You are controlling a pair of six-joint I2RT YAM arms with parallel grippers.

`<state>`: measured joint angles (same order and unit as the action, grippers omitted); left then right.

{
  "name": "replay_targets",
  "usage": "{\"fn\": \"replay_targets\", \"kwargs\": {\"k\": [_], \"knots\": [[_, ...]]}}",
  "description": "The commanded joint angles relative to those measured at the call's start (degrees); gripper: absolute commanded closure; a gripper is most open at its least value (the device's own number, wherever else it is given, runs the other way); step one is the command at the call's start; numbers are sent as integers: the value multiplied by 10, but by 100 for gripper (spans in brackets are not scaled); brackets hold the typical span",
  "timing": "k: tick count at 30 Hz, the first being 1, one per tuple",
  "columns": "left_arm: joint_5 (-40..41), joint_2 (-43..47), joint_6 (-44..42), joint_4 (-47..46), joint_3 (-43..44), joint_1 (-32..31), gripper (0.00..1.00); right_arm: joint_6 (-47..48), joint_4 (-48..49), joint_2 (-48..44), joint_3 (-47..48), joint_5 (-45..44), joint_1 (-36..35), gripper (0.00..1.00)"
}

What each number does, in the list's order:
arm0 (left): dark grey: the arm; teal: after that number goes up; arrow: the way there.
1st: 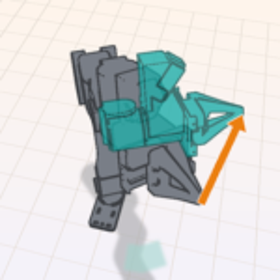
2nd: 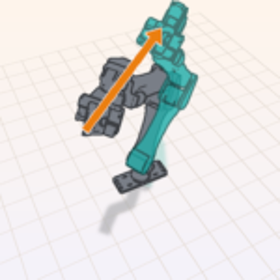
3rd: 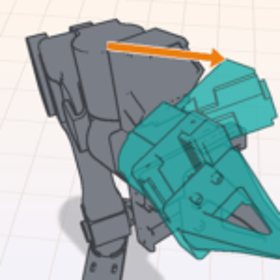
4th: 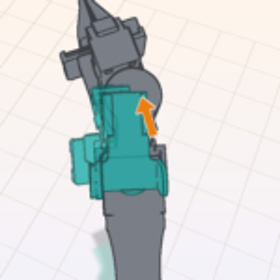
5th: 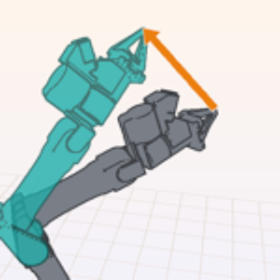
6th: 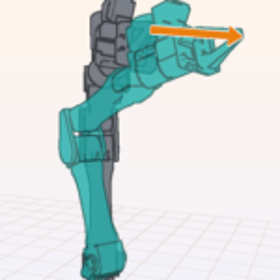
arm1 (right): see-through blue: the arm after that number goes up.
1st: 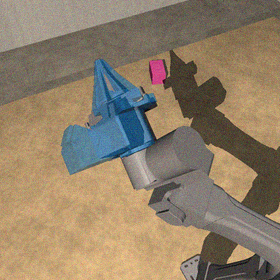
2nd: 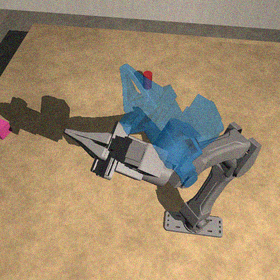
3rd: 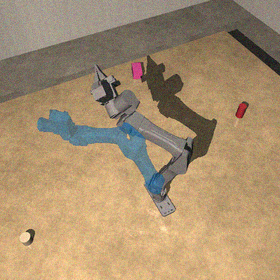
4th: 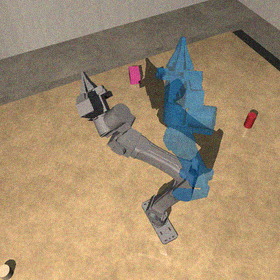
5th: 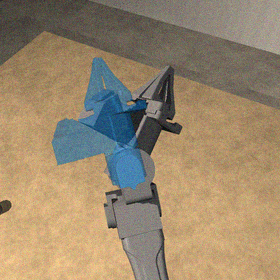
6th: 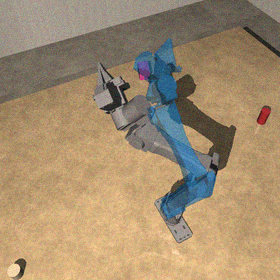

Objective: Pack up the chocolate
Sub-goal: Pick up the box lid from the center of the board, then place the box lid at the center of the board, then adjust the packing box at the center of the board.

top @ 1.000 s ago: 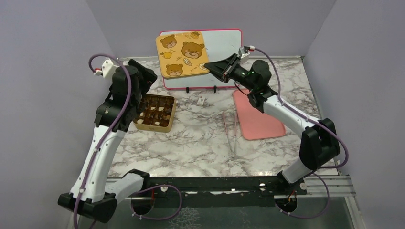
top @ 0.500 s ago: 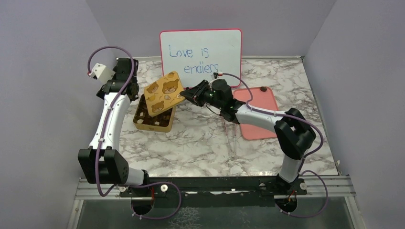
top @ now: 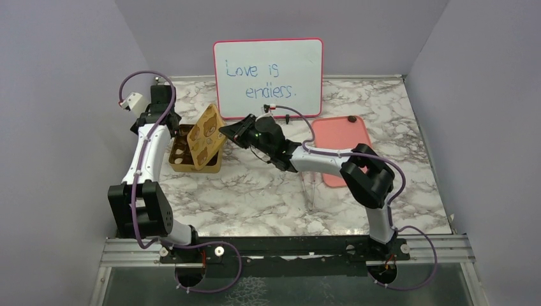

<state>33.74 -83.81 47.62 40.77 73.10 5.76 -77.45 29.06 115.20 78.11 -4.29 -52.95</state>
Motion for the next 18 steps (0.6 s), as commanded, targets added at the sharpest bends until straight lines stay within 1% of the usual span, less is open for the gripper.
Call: {"fn": "replay_targets", "kwargs": {"k": [1, 3, 5, 9, 12, 14, 15, 18], "knots": [[-57, 2, -34, -43, -12, 19, 22, 16, -3, -29, -6, -60, -6, 99], [-39, -2, -37, -42, -13, 27, 19, 11, 13, -51, -34, -77, -6, 99], [-40, -13, -46, -44, -13, 48, 17, 23, 23, -72, -50, -80, -3, 99], [-45, -15, -63, -72, -27, 77, 18, 55, 44, -129, -90, -61, 12, 99], [-39, -26, -81, -91, -37, 88, 20, 50, 48, -184, -148, -45, 26, 99], [-47, -33, -104, -117, -49, 91, 22, 64, 29, -223, -182, -31, 34, 99], [-54, -36, -117, -135, -56, 91, 22, 71, 2, -244, -193, -26, 36, 99], [-83, -47, -151, -191, -79, 91, 26, 63, -54, -300, -245, -8, 43, 99]]}}
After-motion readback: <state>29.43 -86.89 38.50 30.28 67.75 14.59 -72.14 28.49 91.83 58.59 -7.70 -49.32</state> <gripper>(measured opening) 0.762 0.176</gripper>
